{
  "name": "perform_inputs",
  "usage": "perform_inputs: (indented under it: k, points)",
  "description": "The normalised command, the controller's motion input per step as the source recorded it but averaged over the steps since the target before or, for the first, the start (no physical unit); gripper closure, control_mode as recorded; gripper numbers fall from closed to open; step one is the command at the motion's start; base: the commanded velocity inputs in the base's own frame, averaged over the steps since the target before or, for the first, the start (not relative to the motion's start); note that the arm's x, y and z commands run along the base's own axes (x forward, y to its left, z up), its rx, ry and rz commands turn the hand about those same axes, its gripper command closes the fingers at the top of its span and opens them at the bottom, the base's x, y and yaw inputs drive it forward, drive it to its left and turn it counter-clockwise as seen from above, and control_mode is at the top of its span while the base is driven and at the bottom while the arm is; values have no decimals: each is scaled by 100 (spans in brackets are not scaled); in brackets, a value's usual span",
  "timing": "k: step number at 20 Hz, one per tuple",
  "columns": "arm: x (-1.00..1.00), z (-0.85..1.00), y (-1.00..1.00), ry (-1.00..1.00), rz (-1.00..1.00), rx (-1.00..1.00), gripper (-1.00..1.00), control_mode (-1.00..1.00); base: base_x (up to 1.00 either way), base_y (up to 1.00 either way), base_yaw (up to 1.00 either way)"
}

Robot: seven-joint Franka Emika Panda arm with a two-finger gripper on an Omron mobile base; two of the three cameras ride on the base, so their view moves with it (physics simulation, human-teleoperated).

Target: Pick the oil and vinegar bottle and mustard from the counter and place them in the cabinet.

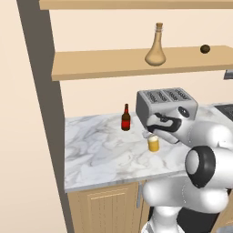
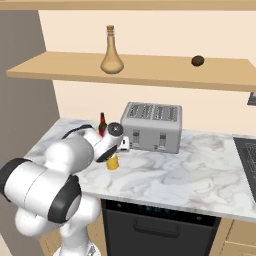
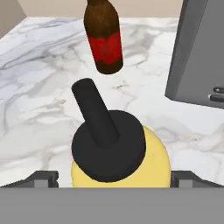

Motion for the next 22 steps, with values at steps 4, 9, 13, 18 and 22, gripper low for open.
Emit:
perform_inputs:
  k: [4, 9, 13, 18, 22]
  points:
    - [0, -32, 42, 3, 0, 26, 100, -100, 0, 0, 0]
    - [-2, -3, 0, 1, 0, 7, 100, -100, 0, 0, 0]
    - [-15, 5, 0, 0, 0, 0, 100, -100, 0, 0, 0]
    - [-10, 49, 0, -1, 2, 0, 100, -100, 0, 0, 0]
    - [-19, 75, 5, -4, 0, 0, 100, -100, 0, 0, 0]
